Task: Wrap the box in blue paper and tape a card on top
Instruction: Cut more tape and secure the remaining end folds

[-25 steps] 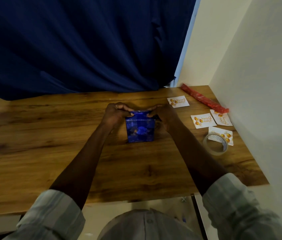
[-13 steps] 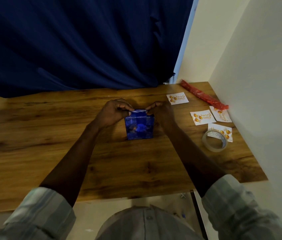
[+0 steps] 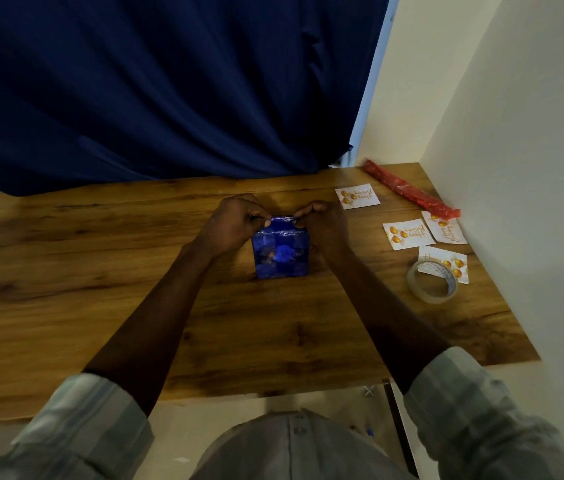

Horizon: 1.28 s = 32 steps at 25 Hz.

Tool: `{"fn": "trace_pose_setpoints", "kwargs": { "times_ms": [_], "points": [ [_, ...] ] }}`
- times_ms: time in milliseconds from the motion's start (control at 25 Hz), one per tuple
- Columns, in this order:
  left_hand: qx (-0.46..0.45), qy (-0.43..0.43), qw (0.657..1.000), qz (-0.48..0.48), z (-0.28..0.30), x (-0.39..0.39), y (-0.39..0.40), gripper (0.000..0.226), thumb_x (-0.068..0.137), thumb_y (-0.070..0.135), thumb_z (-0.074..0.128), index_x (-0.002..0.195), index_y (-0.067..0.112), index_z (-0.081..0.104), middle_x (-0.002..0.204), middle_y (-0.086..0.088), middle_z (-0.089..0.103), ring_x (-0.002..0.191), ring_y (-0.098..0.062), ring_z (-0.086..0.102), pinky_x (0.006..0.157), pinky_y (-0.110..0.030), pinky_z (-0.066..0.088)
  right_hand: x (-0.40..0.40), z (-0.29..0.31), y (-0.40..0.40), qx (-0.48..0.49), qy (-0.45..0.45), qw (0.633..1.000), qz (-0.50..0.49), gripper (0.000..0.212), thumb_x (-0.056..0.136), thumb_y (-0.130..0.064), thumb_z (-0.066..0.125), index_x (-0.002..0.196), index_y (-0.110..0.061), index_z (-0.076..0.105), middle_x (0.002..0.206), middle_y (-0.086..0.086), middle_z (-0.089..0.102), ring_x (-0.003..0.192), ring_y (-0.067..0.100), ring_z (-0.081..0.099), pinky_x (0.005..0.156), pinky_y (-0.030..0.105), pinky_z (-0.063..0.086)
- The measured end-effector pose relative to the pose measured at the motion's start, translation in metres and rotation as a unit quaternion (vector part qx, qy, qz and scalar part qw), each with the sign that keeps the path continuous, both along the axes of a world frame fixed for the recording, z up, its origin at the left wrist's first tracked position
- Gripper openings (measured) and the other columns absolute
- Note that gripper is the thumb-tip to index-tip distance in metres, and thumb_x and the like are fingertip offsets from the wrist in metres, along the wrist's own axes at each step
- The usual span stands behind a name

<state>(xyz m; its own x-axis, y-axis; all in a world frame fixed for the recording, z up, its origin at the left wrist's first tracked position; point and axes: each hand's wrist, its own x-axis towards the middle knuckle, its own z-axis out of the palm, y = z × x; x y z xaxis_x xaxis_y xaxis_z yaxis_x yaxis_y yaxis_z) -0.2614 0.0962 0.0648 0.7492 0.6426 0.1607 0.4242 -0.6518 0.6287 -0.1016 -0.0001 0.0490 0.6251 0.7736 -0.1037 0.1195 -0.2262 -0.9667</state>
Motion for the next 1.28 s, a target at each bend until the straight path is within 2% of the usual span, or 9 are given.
{"fn": "trace_pose_setpoints", "kwargs": {
  "times_ms": [120, 240, 320, 520, 680, 840, 960, 1120, 1280],
  "points": [
    [0.051, -0.003, 0.998, 0.024, -0.005, 0.002, -0.005, 0.015, 0.091, 0.012, 0.062, 0.103, 0.011, 0.071, 0.102, 0.006, 0.058, 0.098, -0.008, 0.053, 0.079, -0.016, 0.045, 0.000, -0.003, -0.002, 0.014, -0.017, 1.000, 0.009, 0.023, 0.081, 0.000, 0.065, 0.068, -0.019, 0.066, 0.076, -0.006, 0.068, 0.079, 0.008, 0.063, 0.078, 0.026, 0.049],
    [0.110, 0.030, 0.992, 0.048, -0.009, 0.005, -0.008, 0.014, 0.090, 0.014, 0.061, 0.103, 0.013, 0.068, 0.107, 0.002, 0.057, 0.105, -0.011, 0.049, 0.086, -0.024, 0.042, 0.000, -0.005, -0.001, 0.021, -0.141, 0.989, 0.046, 0.016, 0.085, -0.002, 0.064, 0.078, -0.017, 0.066, 0.080, -0.009, 0.065, 0.077, 0.003, 0.061, 0.074, 0.018, 0.048],
    [0.138, 0.031, 0.988, 0.056, -0.012, 0.008, -0.012, 0.008, 0.089, 0.014, 0.062, 0.096, 0.014, 0.065, 0.105, 0.001, 0.056, 0.103, -0.012, 0.047, 0.084, -0.023, 0.038, 0.003, -0.001, -0.001, 0.012, -0.215, 0.973, 0.084, 0.014, 0.087, -0.002, 0.062, 0.085, -0.016, 0.066, 0.084, -0.008, 0.064, 0.077, 0.001, 0.058, 0.068, 0.014, 0.045],
    [0.182, 0.008, 0.981, 0.063, -0.020, 0.010, -0.009, 0.001, 0.086, 0.012, 0.062, 0.086, 0.011, 0.062, 0.097, -0.004, 0.059, 0.096, -0.018, 0.051, 0.077, -0.025, 0.040, 0.017, 0.005, 0.003, -0.024, -0.282, 0.940, 0.192, 0.013, 0.088, -0.012, 0.065, 0.099, -0.014, 0.070, 0.093, -0.011, 0.061, 0.077, -0.007, 0.054, 0.061, 0.006, 0.039],
    [0.199, 0.009, 0.979, 0.043, -0.021, 0.011, -0.008, 0.003, 0.086, 0.011, 0.061, 0.086, 0.009, 0.063, 0.096, -0.005, 0.059, 0.094, -0.019, 0.052, 0.075, -0.032, 0.047, 0.017, -0.006, 0.009, 0.003, -0.330, 0.931, 0.156, 0.010, 0.085, -0.004, 0.064, 0.085, -0.012, 0.071, 0.094, -0.003, 0.064, 0.087, 0.006, 0.056, 0.077, 0.021, 0.045],
    [0.150, 0.028, 0.988, -0.002, -0.013, 0.004, 0.002, 0.012, 0.088, 0.011, 0.061, 0.098, 0.011, 0.067, 0.104, -0.002, 0.057, 0.099, -0.013, 0.049, 0.082, -0.026, 0.043, 0.007, -0.009, 0.006, -0.002, -0.400, 0.905, 0.145, 0.012, 0.089, -0.003, 0.056, 0.089, -0.006, 0.068, 0.103, 0.007, 0.061, 0.101, 0.018, 0.051, 0.085, 0.021, 0.034],
    [0.106, 0.020, 0.994, -0.030, -0.009, 0.001, 0.007, 0.019, 0.085, 0.012, 0.066, 0.103, 0.009, 0.070, 0.104, -0.001, 0.059, 0.097, -0.011, 0.052, 0.079, -0.022, 0.042, 0.002, -0.013, 0.002, 0.027, -0.449, 0.884, 0.127, 0.011, 0.088, -0.003, 0.057, 0.090, -0.003, 0.068, 0.102, 0.011, 0.059, 0.098, 0.023, 0.053, 0.082, 0.023, 0.036],
    [0.059, 0.013, 0.998, -0.021, -0.006, 0.004, 0.009, 0.018, 0.085, 0.018, 0.071, 0.102, 0.012, 0.070, 0.100, 0.000, 0.062, 0.092, -0.013, 0.057, 0.078, -0.028, 0.049, -0.001, -0.013, 0.000, 0.044, -0.466, 0.877, 0.109, 0.010, 0.085, -0.001, 0.058, 0.088, -0.002, 0.068, 0.099, 0.012, 0.060, 0.093, 0.025, 0.055, 0.078, 0.024, 0.038],
    [0.044, 0.040, 0.998, -0.012, -0.001, 0.008, 0.009, 0.029, 0.087, 0.020, 0.069, 0.116, 0.014, 0.066, 0.106, 0.002, 0.059, 0.095, -0.012, 0.055, 0.077, -0.022, 0.043, -0.002, -0.012, -0.002, 0.037, -0.464, 0.878, 0.114, 0.012, 0.087, -0.002, 0.058, 0.092, -0.003, 0.069, 0.102, 0.012, 0.059, 0.097, 0.024, 0.053, 0.080, 0.023, 0.034]
  ]
}}
